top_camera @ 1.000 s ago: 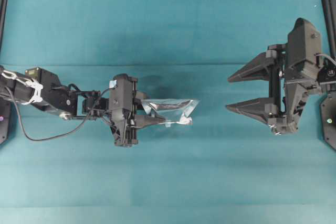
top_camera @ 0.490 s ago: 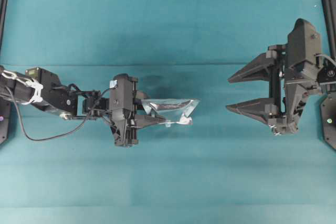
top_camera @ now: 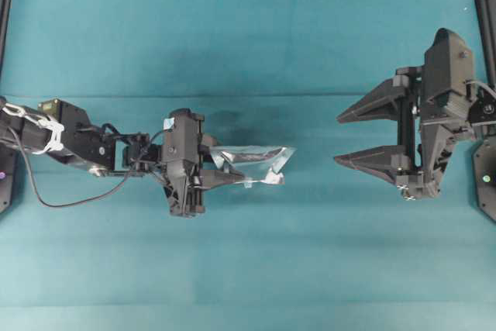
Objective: Hand over the silver zip bag and make it stand upright.
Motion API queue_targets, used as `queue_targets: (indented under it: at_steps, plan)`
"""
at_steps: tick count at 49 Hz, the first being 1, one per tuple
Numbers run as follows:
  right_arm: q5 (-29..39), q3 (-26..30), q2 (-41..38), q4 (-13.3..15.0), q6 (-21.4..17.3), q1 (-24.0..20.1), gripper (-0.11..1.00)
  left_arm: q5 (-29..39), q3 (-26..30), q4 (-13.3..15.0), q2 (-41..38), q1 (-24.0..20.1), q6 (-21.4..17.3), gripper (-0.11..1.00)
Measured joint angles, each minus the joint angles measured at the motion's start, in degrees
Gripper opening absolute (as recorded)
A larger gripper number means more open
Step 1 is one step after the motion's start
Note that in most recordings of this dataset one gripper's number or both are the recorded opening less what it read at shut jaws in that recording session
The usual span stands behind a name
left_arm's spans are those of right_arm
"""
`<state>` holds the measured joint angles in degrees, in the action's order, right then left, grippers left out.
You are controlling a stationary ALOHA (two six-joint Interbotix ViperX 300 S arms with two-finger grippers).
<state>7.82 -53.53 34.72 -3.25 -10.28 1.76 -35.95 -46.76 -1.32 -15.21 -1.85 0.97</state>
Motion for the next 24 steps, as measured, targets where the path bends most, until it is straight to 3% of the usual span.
queue_targets:
  at_steps: [24]
  plan:
    - [0.0,0.0,0.0,0.0,0.0,0.0,0.85,0.0,0.7,-0.2,-0.4,0.0,-0.1,0.27]
